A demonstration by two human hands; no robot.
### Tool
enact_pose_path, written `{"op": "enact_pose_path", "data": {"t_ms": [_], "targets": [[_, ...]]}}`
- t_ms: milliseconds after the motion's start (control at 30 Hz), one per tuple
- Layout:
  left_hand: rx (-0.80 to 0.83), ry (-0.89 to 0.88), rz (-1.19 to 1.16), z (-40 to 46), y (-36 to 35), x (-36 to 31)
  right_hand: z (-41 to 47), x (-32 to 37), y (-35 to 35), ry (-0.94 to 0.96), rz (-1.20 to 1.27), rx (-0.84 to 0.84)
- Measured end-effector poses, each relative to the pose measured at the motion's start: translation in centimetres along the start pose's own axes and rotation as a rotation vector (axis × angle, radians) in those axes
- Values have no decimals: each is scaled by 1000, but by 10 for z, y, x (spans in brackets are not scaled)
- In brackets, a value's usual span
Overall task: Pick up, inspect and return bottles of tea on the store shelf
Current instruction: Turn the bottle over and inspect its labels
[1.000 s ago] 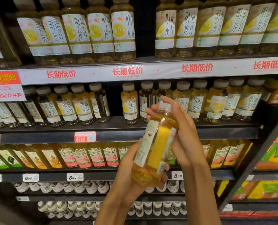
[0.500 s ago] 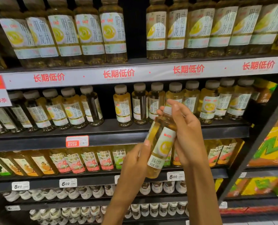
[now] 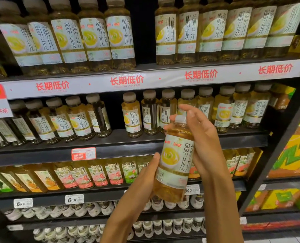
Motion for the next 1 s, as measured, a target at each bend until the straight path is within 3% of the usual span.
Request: {"op": "enact_pose_path", "data": {"t_ms": [167, 300, 467, 667, 833, 1000], "targets": [[2, -32, 48, -4, 0, -16, 3, -2, -3, -24, 19, 34], [13, 17, -170, -5, -7, -16, 6, -7, -4, -93, 211, 149], [107, 42, -315, -6, -26, -13, 9, -11, -1, -97, 96, 122], [8, -1, 12, 2, -10, -7, 5, -3, 14, -27, 15, 7], [9, -7, 73, 0, -12, -10, 8, -7, 18, -52, 80, 1], [-10, 46, -274, -1, -20, -9, 18, -25, 10, -188, 138, 104]]}}
Point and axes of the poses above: each hand's wrist, its own z-axis towards the middle knuckle, its own y-axis out of the back of the hand, x = y × z, the point moved 10 cm from there along z, towards the middle knuckle, and after that the axes turned 15 degrees about -y, right-handed, at the moved point
